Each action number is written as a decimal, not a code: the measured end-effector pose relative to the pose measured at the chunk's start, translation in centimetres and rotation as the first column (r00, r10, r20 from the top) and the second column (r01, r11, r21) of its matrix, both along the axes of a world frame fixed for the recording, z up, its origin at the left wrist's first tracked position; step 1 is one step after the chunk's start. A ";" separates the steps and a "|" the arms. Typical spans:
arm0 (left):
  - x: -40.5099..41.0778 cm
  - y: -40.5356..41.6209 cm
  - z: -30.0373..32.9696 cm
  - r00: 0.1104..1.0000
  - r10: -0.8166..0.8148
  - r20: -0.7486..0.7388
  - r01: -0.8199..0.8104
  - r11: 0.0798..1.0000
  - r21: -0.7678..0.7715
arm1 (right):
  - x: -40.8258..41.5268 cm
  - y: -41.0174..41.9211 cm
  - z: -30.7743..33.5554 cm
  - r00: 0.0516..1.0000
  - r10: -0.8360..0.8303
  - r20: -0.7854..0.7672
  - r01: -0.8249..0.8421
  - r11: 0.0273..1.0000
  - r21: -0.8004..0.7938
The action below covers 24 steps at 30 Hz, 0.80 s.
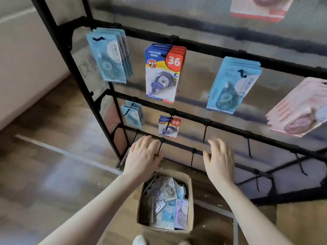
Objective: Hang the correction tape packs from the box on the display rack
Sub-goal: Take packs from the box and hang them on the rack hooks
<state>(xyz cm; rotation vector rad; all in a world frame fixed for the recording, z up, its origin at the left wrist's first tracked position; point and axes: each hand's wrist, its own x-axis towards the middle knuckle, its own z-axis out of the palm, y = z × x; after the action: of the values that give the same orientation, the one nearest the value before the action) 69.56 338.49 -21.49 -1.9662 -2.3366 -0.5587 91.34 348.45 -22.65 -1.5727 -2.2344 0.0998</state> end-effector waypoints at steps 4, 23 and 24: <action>0.7 -1.0 -6.4 0.998 0.057 0.039 -0.051 0.989 -0.136 | -0.1 -1.0 -6.4 0.999 0.038 0.025 -0.035 0.992 -0.122; 3.8 -6.9 -32.1 0.953 0.262 0.151 -0.122 0.791 -0.599 | 5.0 -6.6 -30.8 0.973 0.137 0.188 -0.037 0.890 -0.454; 3.9 -6.9 -33.2 0.953 0.261 0.156 -0.113 0.779 -0.617 | 5.0 -6.8 -31.6 0.973 0.138 0.185 -0.037 0.886 -0.462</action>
<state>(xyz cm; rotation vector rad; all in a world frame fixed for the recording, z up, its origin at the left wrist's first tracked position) 73.44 331.59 -54.68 -1.8970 -3.1234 -0.0077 96.39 341.64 -54.27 -1.7821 -2.5884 0.5445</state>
